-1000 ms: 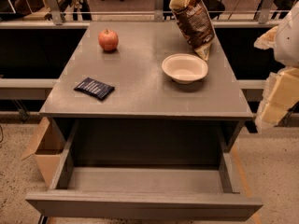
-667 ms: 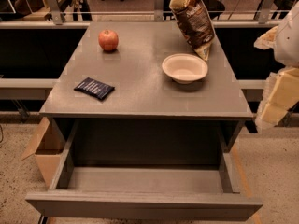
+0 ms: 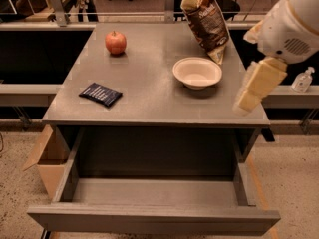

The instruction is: Place rxbar blueberry into top drawer

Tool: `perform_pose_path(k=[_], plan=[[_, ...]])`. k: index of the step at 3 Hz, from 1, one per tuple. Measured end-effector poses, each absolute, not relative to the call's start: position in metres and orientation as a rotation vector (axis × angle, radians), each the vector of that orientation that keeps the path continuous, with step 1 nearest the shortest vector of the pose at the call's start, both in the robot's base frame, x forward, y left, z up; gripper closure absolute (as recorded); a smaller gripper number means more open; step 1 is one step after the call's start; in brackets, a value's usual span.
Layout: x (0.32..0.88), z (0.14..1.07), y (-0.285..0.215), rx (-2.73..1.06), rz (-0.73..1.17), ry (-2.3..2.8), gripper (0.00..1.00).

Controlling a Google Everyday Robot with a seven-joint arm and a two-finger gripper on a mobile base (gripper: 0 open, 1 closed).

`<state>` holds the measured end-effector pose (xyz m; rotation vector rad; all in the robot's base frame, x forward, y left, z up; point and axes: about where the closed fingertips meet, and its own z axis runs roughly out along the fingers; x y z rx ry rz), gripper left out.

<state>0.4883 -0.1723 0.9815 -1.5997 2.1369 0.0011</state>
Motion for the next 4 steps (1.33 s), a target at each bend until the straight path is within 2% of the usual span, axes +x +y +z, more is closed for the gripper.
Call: perform_pose_path(k=[3,4], plan=[[0.569,0.946,-0.056,-1.602,0.184,1.938,0.0],[0.569,0.946,-0.056,-1.602,0.183,1.938,0.0]])
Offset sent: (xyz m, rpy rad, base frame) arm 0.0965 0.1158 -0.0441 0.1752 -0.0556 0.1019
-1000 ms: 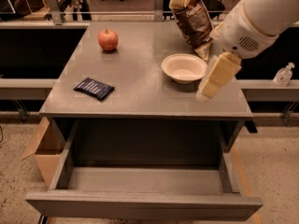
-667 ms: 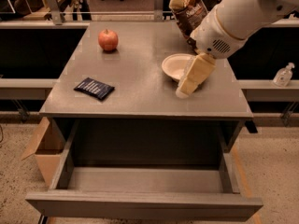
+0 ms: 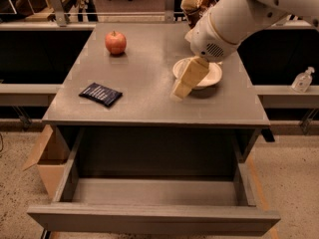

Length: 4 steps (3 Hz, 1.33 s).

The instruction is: Place rxbar blueberry into top drawer

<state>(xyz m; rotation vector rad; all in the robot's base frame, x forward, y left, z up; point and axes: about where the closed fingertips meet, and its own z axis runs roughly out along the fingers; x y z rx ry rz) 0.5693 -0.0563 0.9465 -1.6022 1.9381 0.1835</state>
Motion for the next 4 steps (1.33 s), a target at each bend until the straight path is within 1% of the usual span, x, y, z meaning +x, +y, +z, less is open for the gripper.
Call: perform_pose_path(k=[1,3,4], plan=[[0.588,0.935,-0.034,-1.609,0.236,1.903,0.0],[0.643,0.897,0.032,-1.584,0.353,1.877,0.0],[0.655,0.883,0.059,-1.57,0.403,1.868,0.0]])
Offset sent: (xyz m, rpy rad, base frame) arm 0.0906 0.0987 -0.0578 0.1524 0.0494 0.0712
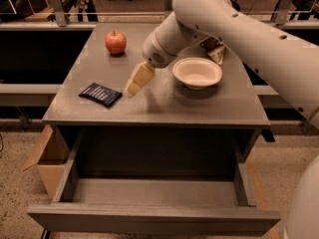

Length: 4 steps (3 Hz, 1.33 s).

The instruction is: Place rxbar blueberry into top drawer

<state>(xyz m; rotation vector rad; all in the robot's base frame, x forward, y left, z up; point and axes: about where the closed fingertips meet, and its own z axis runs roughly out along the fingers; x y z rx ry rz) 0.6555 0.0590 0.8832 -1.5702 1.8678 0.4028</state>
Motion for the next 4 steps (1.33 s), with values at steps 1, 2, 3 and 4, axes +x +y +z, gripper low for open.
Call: perform_pose_path(k=[1,2,3,4], plan=[[0.66,0.867,0.082,-1.568,0.442,1.874,0.0],[0.657,0.858,0.105,-1.586,0.449,1.877,0.0],[0.651,0.852,0.125,-1.593,0.44,1.898,0.0],[0.648,0.845,0.138,-1.594,0.433,1.922,0.0]])
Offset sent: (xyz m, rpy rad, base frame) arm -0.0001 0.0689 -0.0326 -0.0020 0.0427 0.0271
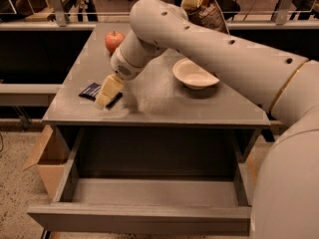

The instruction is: Place rxbar blueberry into top drawer

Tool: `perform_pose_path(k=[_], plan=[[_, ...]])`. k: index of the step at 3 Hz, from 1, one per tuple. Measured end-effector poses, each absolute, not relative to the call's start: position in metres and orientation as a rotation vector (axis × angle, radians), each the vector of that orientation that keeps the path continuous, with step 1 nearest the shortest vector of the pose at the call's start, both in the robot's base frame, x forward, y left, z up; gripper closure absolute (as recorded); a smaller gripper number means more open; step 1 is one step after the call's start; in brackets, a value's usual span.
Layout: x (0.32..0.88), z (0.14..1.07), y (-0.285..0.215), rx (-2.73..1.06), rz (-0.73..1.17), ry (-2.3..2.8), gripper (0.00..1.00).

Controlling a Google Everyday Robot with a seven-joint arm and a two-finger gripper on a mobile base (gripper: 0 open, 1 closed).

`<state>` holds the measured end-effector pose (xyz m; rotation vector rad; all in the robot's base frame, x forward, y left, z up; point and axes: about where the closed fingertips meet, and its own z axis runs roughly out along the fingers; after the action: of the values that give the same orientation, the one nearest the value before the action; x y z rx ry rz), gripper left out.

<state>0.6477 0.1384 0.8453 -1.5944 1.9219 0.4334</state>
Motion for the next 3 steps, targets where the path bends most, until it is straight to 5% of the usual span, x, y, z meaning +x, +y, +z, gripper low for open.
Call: perform_pose_path(k=[1,3], plan=[[0.649,0.836,0.149,-1.607,0.422,1.948,0.0],[0.654,0.825,0.159,-1.61,0.411,1.974,0.41]])
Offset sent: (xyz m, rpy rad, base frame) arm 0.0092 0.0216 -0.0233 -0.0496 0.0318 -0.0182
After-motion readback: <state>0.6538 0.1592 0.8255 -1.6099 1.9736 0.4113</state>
